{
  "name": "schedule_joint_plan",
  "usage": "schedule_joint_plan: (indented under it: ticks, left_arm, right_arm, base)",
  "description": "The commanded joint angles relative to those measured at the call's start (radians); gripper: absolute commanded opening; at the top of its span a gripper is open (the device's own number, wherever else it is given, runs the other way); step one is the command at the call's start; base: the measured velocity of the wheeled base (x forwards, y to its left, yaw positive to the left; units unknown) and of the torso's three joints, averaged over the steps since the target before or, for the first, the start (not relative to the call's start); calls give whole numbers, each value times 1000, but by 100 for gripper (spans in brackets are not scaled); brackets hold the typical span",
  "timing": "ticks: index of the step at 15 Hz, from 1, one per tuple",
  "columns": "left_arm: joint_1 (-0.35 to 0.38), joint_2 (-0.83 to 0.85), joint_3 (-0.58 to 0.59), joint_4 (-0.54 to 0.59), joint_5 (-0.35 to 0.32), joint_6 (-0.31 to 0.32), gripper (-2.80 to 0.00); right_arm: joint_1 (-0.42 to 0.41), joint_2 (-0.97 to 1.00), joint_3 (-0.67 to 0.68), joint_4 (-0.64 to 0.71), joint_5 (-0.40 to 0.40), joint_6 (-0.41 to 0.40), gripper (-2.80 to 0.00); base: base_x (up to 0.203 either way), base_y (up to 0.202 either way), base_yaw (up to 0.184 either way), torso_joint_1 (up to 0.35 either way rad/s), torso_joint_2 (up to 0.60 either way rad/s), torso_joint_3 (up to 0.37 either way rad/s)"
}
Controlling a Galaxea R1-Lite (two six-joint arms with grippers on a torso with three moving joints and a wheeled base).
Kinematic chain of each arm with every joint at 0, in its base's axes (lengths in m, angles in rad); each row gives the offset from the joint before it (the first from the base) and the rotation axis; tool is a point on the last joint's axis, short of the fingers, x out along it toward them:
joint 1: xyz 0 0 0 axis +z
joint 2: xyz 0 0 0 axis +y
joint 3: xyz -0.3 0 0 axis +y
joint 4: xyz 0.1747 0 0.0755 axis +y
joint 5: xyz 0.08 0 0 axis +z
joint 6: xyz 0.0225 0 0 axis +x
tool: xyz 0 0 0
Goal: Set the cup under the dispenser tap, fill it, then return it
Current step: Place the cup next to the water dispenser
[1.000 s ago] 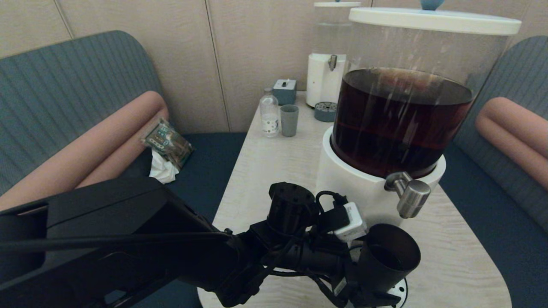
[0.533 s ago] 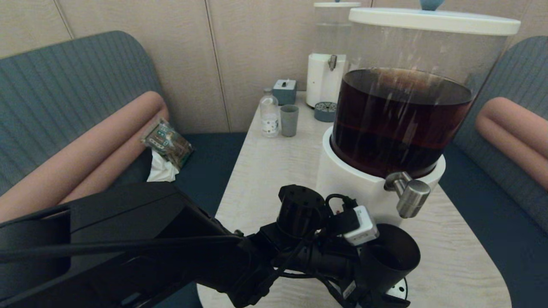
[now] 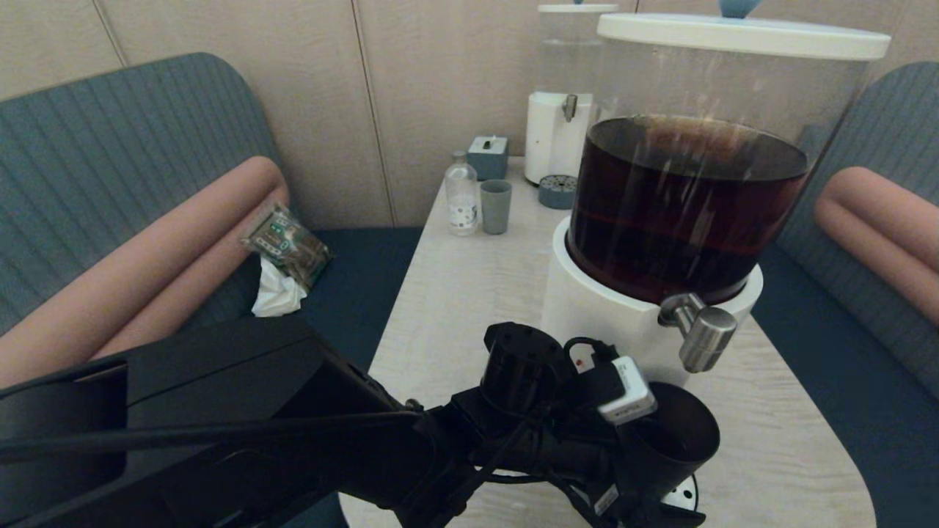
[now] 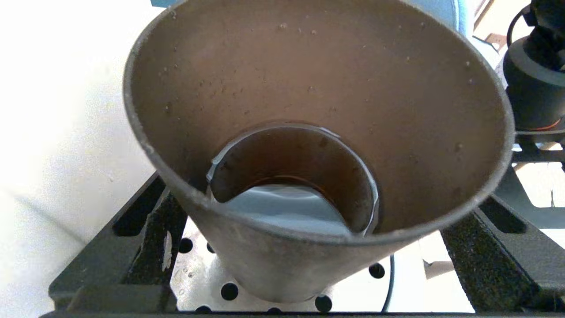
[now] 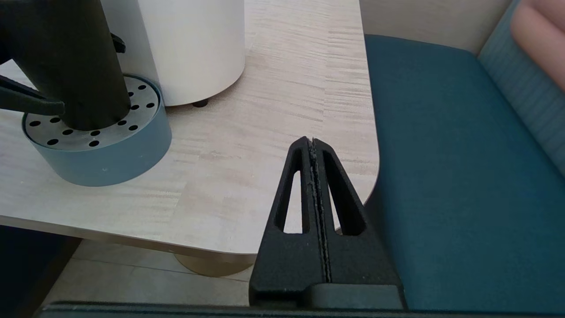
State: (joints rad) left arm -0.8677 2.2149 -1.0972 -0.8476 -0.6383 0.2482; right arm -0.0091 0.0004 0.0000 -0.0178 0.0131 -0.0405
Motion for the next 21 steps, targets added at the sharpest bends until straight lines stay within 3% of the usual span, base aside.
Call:
schedule_joint_plan:
  ticks: [1, 12, 13, 21]
  left_arm:
    - [-2, 0, -3, -9, -1, -5, 0]
    - [-2, 6, -10, -19, 8, -7, 0]
    - [-2, 8, -12, -19, 9, -8, -280]
    - [-4, 3, -4, -18, 9, -10, -280]
  right_arm:
    - [0, -2, 6, -1, 1, -1, -280]
    - [0, -2, 6, -1, 1, -1, -280]
    - [0, -2, 6, -1, 1, -1, -280]
    - [0, -2, 6, -1, 1, -1, -280]
  base:
    - [0, 0, 0, 0, 0, 0]
    - [0, 0, 0, 0, 0, 0]
    - [0, 0, 0, 0, 0, 0]
    - [0, 0, 0, 0, 0, 0]
